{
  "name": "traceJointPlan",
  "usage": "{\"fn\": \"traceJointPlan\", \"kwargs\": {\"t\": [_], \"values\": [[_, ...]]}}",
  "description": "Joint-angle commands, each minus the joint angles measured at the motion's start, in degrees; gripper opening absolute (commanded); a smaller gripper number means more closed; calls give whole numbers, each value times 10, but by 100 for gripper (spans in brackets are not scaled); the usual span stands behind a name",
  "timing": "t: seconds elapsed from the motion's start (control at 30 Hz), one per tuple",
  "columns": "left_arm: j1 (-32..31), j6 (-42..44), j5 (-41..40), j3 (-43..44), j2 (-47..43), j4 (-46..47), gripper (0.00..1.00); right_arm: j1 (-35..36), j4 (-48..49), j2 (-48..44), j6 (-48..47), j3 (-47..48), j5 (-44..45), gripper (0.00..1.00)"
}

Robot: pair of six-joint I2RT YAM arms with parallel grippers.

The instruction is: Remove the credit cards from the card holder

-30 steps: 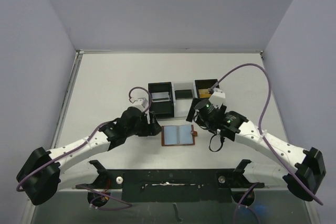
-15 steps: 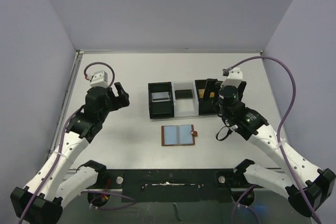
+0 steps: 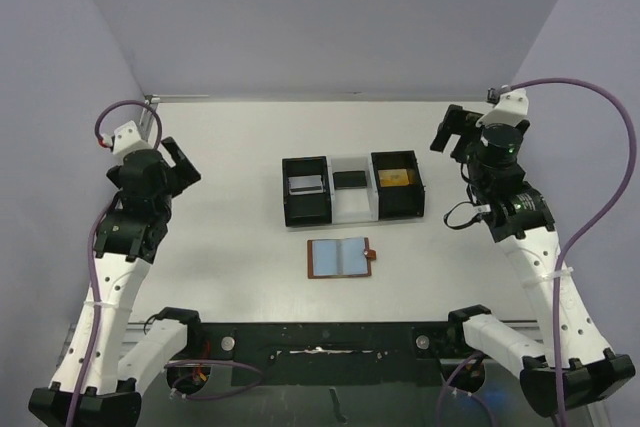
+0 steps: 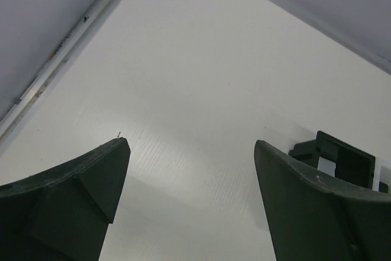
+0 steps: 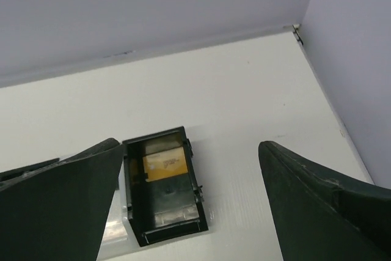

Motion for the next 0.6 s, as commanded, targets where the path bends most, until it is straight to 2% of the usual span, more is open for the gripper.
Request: {"fn": "traceJointPlan", "kwargs": {"t": [0.0, 0.23, 0.47, 0.57], "values": [[2, 1, -96, 78, -29, -14, 85, 3, -10, -25, -43, 87, -54, 98], [3, 69, -98, 141, -48, 2, 85, 3, -31, -29, -62, 157, -61, 98], [2, 99, -62, 160, -60, 13, 85, 3, -36, -45, -61, 150, -45, 97], [2, 92, -72, 155, -60, 15, 85, 3, -45, -45, -61, 143, -39, 98]]}}
